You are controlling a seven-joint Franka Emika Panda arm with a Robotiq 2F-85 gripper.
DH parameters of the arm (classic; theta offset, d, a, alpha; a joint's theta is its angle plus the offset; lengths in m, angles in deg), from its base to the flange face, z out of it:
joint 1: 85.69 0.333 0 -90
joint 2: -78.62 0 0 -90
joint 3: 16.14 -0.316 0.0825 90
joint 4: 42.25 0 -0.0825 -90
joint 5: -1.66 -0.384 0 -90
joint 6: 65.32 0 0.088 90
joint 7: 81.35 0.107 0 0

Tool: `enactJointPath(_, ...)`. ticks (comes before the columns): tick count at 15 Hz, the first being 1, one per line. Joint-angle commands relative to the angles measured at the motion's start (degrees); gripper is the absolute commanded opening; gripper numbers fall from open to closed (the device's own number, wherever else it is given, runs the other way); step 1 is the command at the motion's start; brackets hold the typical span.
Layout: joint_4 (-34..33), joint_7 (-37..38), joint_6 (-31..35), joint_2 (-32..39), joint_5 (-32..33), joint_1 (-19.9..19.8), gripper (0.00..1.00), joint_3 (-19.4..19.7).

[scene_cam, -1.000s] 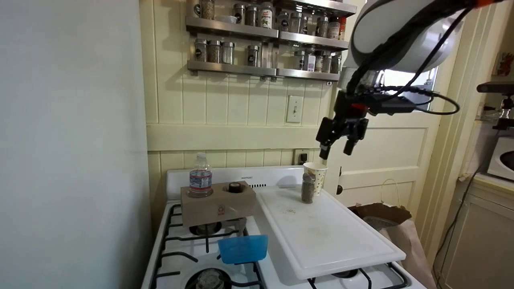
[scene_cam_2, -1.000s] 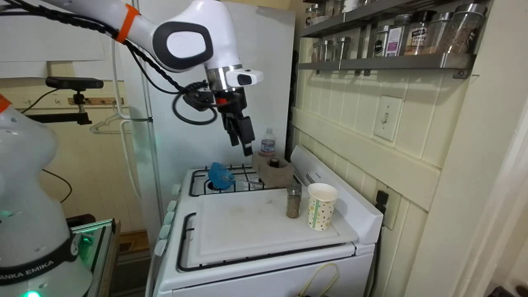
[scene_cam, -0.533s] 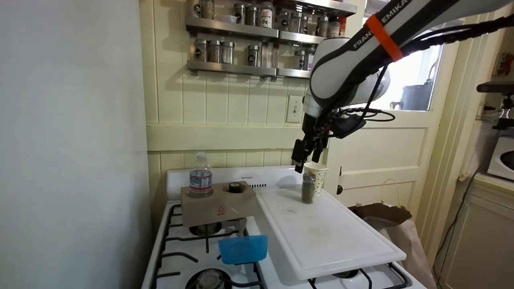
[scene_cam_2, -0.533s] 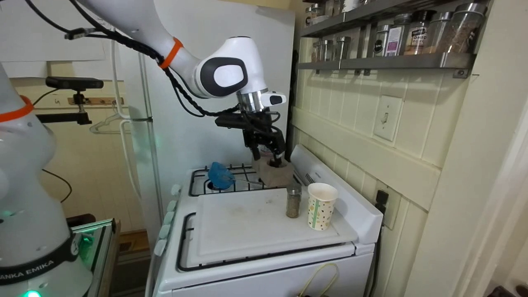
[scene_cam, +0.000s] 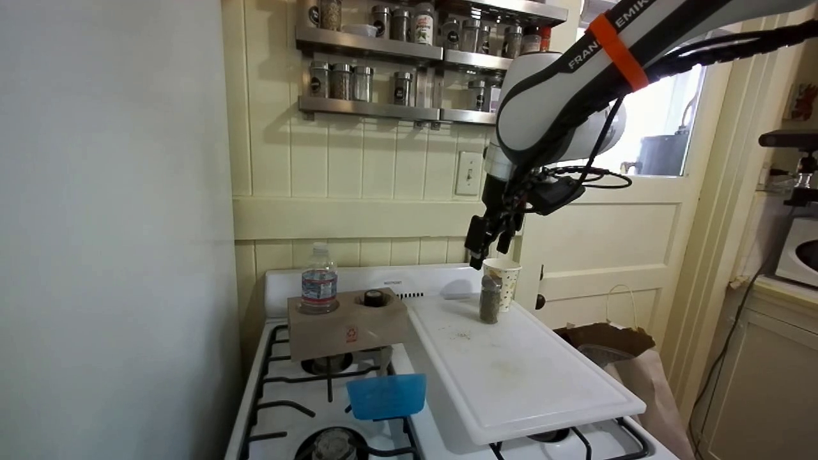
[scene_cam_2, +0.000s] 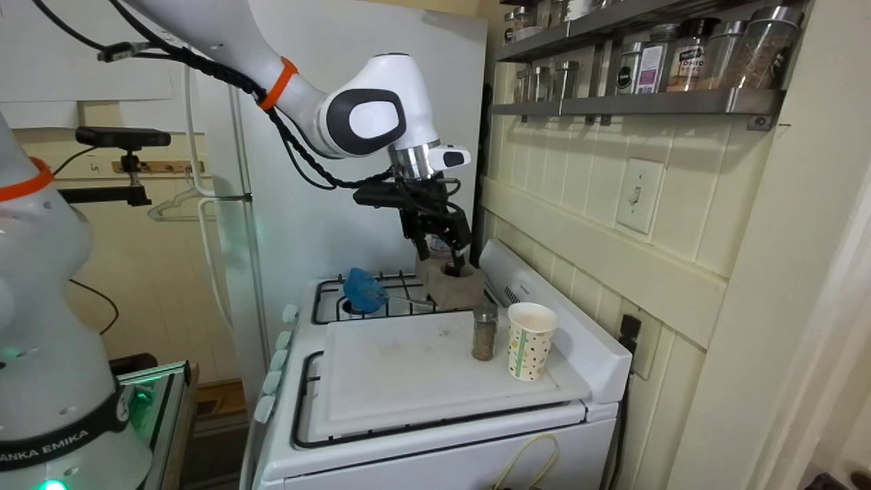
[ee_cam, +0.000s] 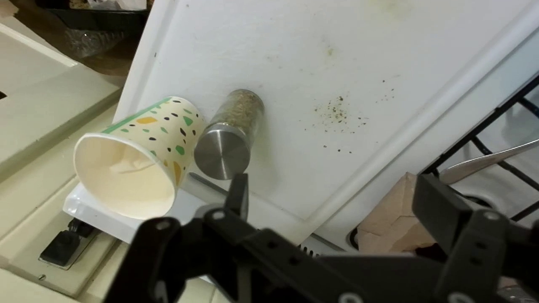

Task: Pick up the black object and put it in the cup

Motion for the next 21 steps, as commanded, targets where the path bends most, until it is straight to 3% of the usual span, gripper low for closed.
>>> enactJointPath(1,-0.1,-7.6,8.4,2.2,-6.3,2.2,1.0,0.7)
enactJointPath(4,-4.6,-19.8,13.9,9.7,-18.8,6.2,1.0,0.4)
enactJointPath(7,-10.1,-31.9,10.2,16.7,-27.6,6.4,1.0,-3.0)
enactJointPath(9,-14.7,-35.6,7.3,21.3,-25.0,4.3,1.0,-5.3)
enactJointPath(11,-20.3,-36.1,5.4,26.4,-18.6,3.4,1.0,-6.1)
enactJointPath(14,-26.6,-36.8,3.8,31.4,-14.4,2.6,1.0,-7.8)
enactJointPath(21,-33.7,-35.6,2.3,35.3,-11.8,2.4,1.0,-11.4)
